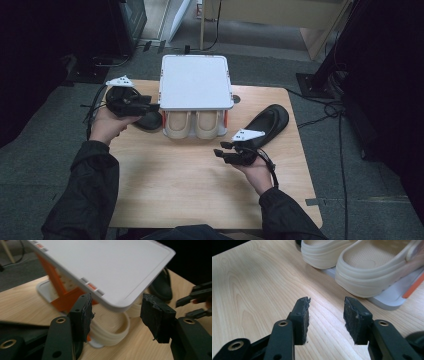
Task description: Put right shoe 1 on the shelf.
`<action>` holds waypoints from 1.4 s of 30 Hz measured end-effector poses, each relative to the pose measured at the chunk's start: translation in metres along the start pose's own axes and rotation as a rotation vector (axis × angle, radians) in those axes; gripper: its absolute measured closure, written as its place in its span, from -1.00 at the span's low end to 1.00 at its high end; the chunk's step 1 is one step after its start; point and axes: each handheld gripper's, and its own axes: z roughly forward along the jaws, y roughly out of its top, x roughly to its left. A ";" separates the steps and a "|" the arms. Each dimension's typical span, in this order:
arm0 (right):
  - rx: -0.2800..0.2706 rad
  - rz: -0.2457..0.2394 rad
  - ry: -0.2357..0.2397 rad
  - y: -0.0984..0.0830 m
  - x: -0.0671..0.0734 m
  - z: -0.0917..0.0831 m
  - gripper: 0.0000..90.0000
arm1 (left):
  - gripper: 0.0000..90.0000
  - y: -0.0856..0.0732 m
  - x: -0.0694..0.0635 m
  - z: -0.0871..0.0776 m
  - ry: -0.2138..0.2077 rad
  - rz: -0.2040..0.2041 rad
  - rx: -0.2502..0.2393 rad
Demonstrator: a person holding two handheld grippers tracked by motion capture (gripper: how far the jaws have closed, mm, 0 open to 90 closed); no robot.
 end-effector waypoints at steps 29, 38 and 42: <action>-0.010 -0.040 0.016 0.002 -0.005 0.006 0.21 | 0.01 -0.073 0.067 0.018 0.193 -0.149 0.062; 0.004 -0.028 0.012 0.001 -0.005 0.010 0.21 | 0.03 -0.074 0.071 0.043 0.175 -0.150 0.090; 0.007 -0.026 0.012 -0.001 -0.005 0.009 0.21 | 0.03 -0.074 0.072 0.053 0.161 -0.161 0.097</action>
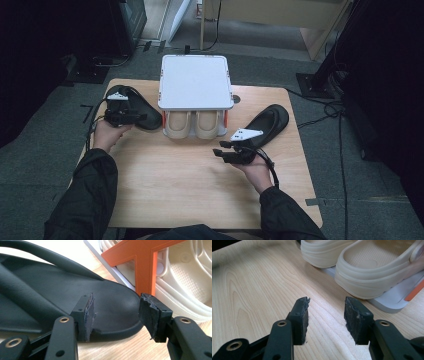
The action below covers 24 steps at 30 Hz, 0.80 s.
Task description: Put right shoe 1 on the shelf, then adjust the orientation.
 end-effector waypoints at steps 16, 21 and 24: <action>-0.009 -0.002 0.003 0.000 0.001 -0.002 0.21 | 0.03 -0.010 0.007 0.014 -0.009 -0.064 0.024; -0.020 -0.004 0.005 0.002 0.000 -0.004 0.21 | 0.02 -0.013 0.005 0.010 0.020 -0.036 0.047; -0.021 -0.001 0.005 0.002 0.000 -0.004 0.21 | 0.02 -0.017 0.006 0.006 0.020 -0.045 0.039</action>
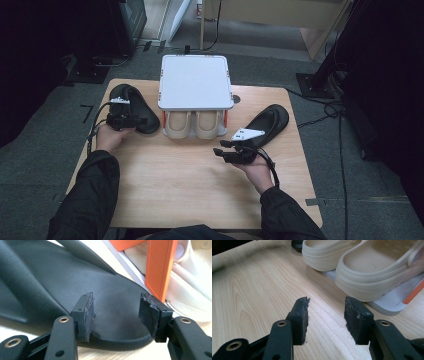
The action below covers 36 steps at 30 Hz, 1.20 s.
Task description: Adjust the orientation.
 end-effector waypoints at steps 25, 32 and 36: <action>0.017 -0.006 0.029 0.005 0.003 0.009 0.21 | 0.04 0.005 0.021 -0.029 0.078 -0.012 -0.049; 0.028 0.006 0.021 0.002 0.002 0.006 0.21 | 0.01 0.009 0.041 -0.018 0.082 -0.056 -0.051; 0.020 0.012 0.005 -0.003 0.003 0.002 0.21 | 0.02 0.010 0.049 -0.009 0.101 -0.075 -0.026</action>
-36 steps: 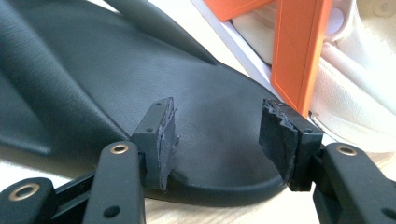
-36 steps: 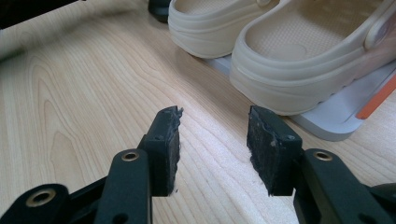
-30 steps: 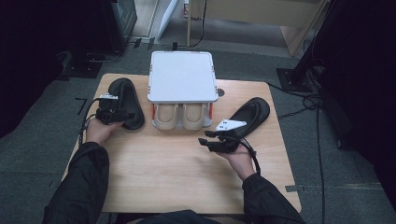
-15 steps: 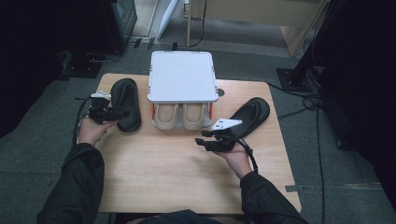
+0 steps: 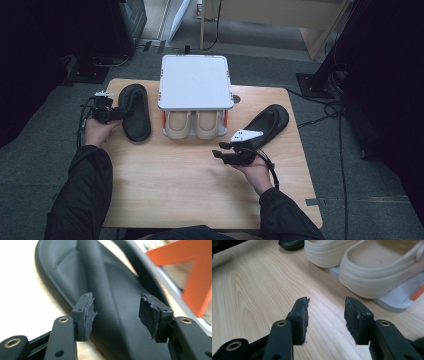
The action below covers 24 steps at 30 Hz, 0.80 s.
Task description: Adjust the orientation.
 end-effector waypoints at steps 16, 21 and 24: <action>-0.013 0.016 -0.023 -0.007 -0.002 -0.009 0.21 | 0.40 -0.002 -0.001 0.006 -0.016 -0.006 0.009; -0.009 0.006 -0.013 -0.005 0.000 -0.006 0.21 | 0.45 -0.007 -0.005 0.002 -0.056 -0.012 0.020; -0.008 -0.001 -0.008 -0.005 0.000 -0.004 0.21 | 0.46 -0.011 -0.010 -0.003 -0.069 -0.006 0.040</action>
